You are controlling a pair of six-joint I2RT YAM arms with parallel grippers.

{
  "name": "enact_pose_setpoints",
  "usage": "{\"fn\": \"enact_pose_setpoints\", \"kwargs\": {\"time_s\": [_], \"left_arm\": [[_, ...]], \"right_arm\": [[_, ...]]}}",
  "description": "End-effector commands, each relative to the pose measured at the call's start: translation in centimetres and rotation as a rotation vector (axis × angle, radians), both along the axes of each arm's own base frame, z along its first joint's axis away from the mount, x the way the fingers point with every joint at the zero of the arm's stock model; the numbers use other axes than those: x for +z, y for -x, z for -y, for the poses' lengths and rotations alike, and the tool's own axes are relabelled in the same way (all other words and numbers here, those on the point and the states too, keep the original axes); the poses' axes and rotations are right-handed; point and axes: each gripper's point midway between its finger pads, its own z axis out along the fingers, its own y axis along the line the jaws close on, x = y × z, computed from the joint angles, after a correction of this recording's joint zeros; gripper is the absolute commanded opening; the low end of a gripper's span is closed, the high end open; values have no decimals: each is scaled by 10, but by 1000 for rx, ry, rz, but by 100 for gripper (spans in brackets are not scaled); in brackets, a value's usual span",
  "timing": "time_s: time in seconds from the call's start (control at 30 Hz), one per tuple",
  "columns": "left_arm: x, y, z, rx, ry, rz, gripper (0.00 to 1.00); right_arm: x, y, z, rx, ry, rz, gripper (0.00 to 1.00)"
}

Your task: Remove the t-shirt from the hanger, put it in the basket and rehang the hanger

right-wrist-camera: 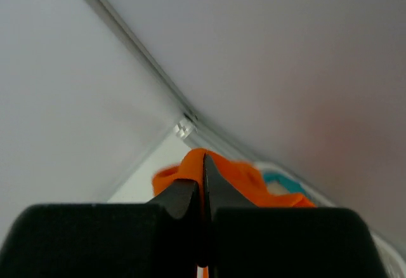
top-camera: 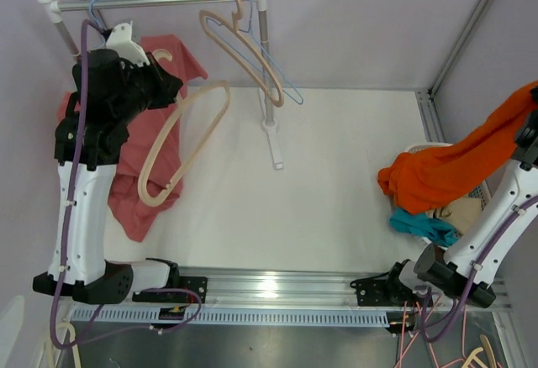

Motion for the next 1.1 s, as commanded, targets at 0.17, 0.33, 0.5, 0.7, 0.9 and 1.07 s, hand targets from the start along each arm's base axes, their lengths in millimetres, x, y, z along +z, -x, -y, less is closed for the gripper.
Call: {"fn": "enact_pose_setpoints", "kwargs": {"time_s": [0.17,0.33,0.5,0.7,0.9,1.07], "left_arm": [[41,-33,-2,-34,23,117,1],[49,-41,-5,-22,1,137,1],[45,-52,-9,-3,-25,137,1],[43,-64,-12,15,-50,150,1],[49,-76,-22,60,-104,195,1],[70,-89,-25,78,-132,291,1]], "right_arm": [[-204,7,-16,-9,-297,-126,0],[-349,25,-12,-169,-410,-310,0],[-357,19,-5,-205,-431,-397,89],[-219,6,-15,-198,-189,-240,93],[-156,-12,-48,-42,-141,-200,96],[-141,-22,-69,50,-116,-149,96]]}}
